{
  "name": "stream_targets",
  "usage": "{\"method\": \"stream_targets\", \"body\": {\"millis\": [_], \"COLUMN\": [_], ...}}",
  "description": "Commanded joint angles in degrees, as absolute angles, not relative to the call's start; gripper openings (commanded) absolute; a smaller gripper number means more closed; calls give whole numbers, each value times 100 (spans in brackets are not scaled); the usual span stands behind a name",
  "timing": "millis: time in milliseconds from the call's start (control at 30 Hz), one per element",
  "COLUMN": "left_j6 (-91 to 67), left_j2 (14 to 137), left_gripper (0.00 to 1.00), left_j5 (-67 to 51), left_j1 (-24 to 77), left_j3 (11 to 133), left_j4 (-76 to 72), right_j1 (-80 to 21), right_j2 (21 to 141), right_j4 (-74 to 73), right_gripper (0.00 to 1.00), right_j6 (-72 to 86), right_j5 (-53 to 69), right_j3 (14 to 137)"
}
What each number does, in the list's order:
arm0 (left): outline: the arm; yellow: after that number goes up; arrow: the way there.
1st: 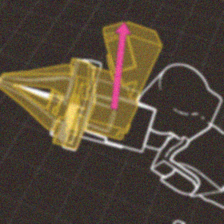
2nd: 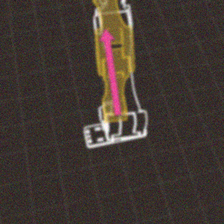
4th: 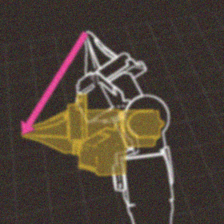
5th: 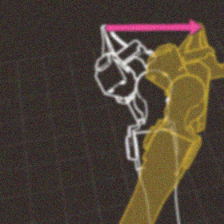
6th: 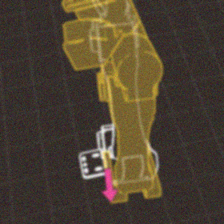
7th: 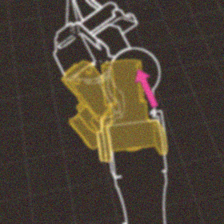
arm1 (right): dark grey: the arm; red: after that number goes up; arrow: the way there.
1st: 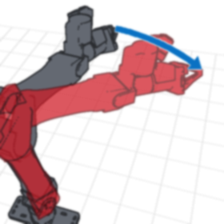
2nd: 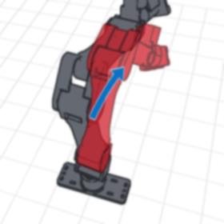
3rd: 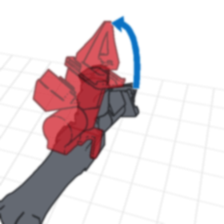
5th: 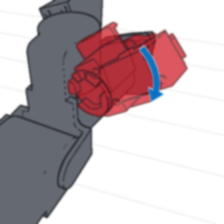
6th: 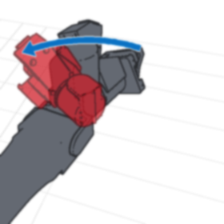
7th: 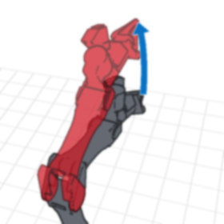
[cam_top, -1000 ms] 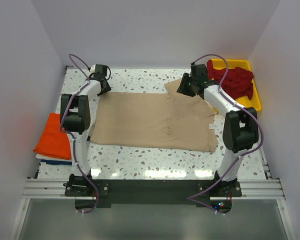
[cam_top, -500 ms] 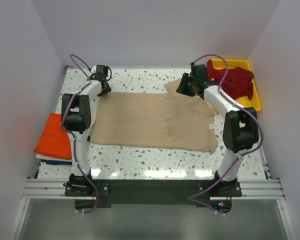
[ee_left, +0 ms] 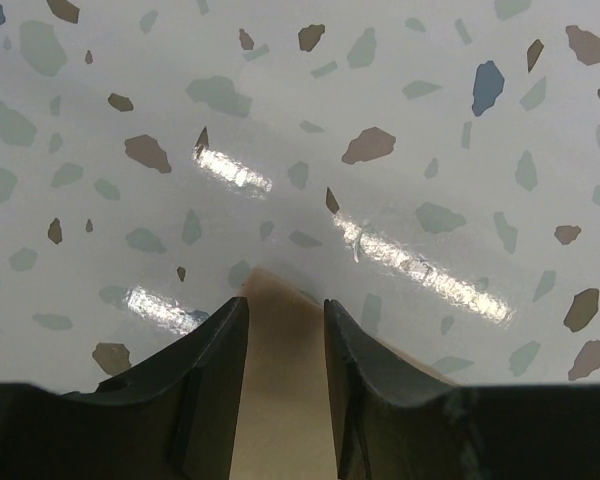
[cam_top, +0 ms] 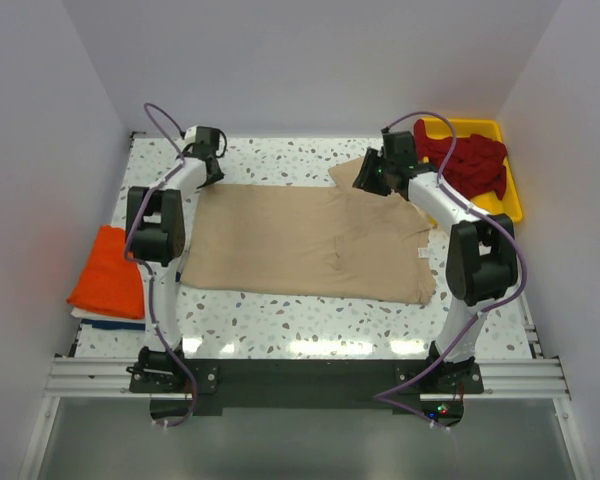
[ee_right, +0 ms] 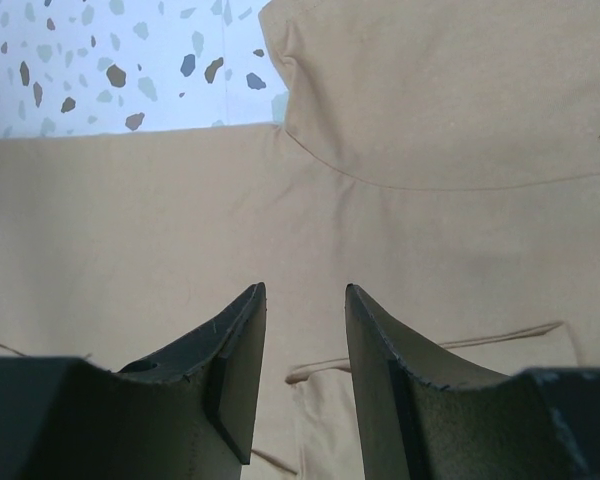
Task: Fold and stack the t-shirts
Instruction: Fold the tshirt
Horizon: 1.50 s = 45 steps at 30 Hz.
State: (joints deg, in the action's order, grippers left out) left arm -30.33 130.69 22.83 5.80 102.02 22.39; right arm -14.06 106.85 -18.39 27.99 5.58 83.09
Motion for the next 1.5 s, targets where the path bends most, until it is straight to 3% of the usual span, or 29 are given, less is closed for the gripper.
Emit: {"method": "stream_targets", "body": {"millis": [0,233,467,633,1033,1467], "left_j6": [-2874,-2857,-2865,-2874,-2830,-2865], "left_j2": [13245,13324,13316,13123,12701,12753], "left_gripper": [41,36,14,4,1,1], "left_j5": [2487,2549,2540,2435,2162,1969], "left_j1": [606,633,633,633,624,615], "left_j3": [10415,10415,10397,10161,9580,9598], "left_j4": [2303,2364,2408,2242,1864,1749], "right_j1": [-1362,-1336,-1257,-1055,-624,-475], "right_j2": [10494,10538,10678,11081,12989,14203], "right_j4": [-1652,-1644,-1670,-1749,-2540,-2443], "right_gripper": [41,42,42,42,43,43], "right_j6": [2707,2707,2672,2532,2039,1978], "right_j5": [659,729,703,554,-676,-721], "right_j3": [8279,8332,8420,8850,10880,12269]}}
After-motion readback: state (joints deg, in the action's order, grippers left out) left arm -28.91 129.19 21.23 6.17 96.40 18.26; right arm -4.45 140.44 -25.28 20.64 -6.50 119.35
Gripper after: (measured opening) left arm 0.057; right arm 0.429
